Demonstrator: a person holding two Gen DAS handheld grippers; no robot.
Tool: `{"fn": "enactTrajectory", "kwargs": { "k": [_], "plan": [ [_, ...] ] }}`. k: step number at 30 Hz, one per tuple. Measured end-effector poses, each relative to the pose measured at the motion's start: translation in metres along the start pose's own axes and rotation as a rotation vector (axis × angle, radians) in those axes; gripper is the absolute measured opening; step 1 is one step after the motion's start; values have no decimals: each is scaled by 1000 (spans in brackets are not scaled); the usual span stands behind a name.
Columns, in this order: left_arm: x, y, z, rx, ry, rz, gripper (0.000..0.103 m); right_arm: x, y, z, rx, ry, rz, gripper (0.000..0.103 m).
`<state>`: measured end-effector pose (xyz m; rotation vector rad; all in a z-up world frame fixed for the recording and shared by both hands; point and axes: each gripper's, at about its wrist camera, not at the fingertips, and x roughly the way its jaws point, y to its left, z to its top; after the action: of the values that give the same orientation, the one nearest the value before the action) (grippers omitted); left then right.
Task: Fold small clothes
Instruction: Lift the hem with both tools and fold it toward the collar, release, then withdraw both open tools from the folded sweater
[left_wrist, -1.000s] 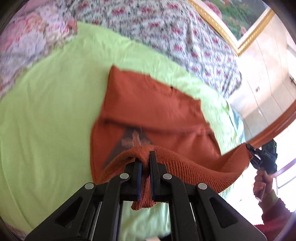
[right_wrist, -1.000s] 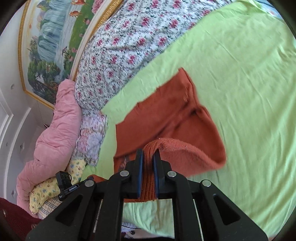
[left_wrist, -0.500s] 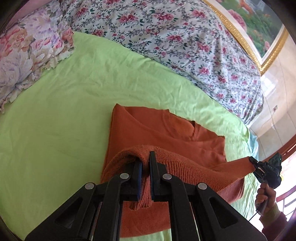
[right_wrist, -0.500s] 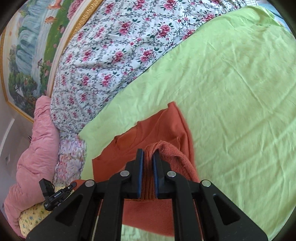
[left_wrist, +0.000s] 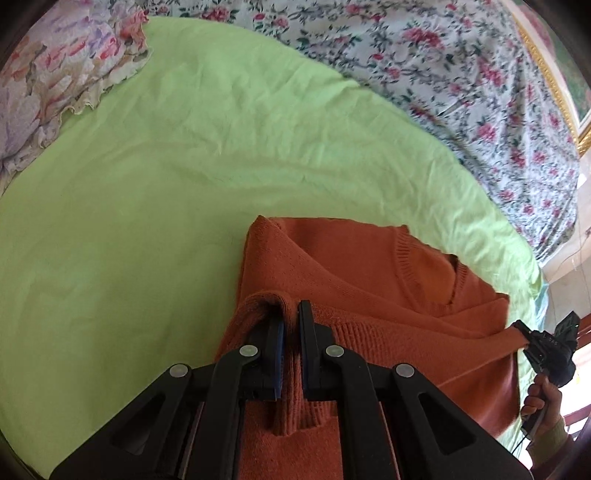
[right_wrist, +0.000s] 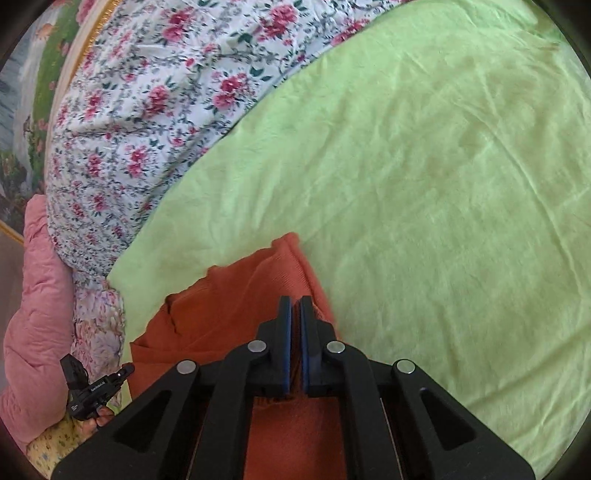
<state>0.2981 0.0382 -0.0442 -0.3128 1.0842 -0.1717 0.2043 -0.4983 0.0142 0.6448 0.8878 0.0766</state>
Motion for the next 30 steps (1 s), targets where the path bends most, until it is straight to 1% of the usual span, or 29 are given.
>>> {"fn": "enactTrajectory", "kwargs": {
  "k": [2, 3, 5, 6, 7, 8, 9, 11, 12, 13, 14, 15, 16, 17, 18, 20, 21, 23, 25, 26, 27, 28, 29, 30],
  "plan": [
    [6, 0, 2, 10, 25, 12, 8, 8, 0, 3, -14, 20, -16, 5],
    [5, 0, 2, 18, 33, 10, 9, 10, 1, 4, -16, 35, -31, 7],
    [-1, 0, -1, 24, 43, -2, 17, 6, 3, 5, -10, 37, -53, 9],
    [-7, 1, -3, 26, 40, -1, 25, 0, 4, 6, -11, 28, -60, 10],
    [-17, 3, -8, 29, 31, 17, 33, -8, 6, 5, -15, 13, -68, 13],
    [-25, 2, -12, 35, 23, 21, 34, -18, 8, 4, -25, -5, -75, 16],
    [-37, -2, -20, 54, 11, 6, 35, -26, 11, 2, -36, -19, -78, 17],
    [-52, -13, -36, 100, 11, -38, 35, -43, 23, -8, -86, -32, -52, 17],
    [-57, -21, -44, 123, 21, -61, 35, -48, 32, -17, -127, -19, -23, 17],
    [-58, -34, -58, 156, 47, -99, 35, -47, 42, -26, -170, 7, 7, 18],
    [-56, -44, -67, 180, 72, -123, 35, -42, 56, -38, -233, 61, 45, 20],
    [-49, -59, -79, 215, 111, -155, 35, -32, 69, -51, -295, 125, 66, 22],
    [-42, -71, -89, 244, 134, -172, 37, -22, 80, -65, -354, 188, 73, 23],
    [-35, -81, -95, 268, 149, -175, 37, -7, 95, -82, -427, 264, 88, 23],
    [-27, -90, -99, 286, 164, -169, 37, 4, 103, -93, -467, 311, 103, 23],
    [-7, -106, -104, 322, 209, -173, 37, 28, 115, -109, -510, 401, 128, 24],
    [4, -111, -102, 341, 222, -156, 37, 39, 119, -113, -527, 431, 125, 24],
    [15, -113, -96, 371, 214, -97, 36, 58, 122, -115, -558, 473, 102, 23],
    [22, -106, -78, 364, 192, -57, 35, 71, 119, -108, -583, 478, 61, 23],
    [25, -99, -64, 340, 173, -40, 34, 77, 116, -99, -589, 458, 31, 23],
    [29, -90, -46, 308, 146, -19, 30, 80, 111, -85, -576, 420, 0, 23],
    [31, -84, -36, 289, 131, -4, 25, 82, 106, -73, -551, 386, -15, 23],
    [34, -76, -21, 255, 110, 20, 24, 82, 98, -56, -506, 333, -31, 23],
    [36, -70, -9, 228, 96, 28, 19, 82, 89, -38, -444, 280, -28, 23]
  ]
}}
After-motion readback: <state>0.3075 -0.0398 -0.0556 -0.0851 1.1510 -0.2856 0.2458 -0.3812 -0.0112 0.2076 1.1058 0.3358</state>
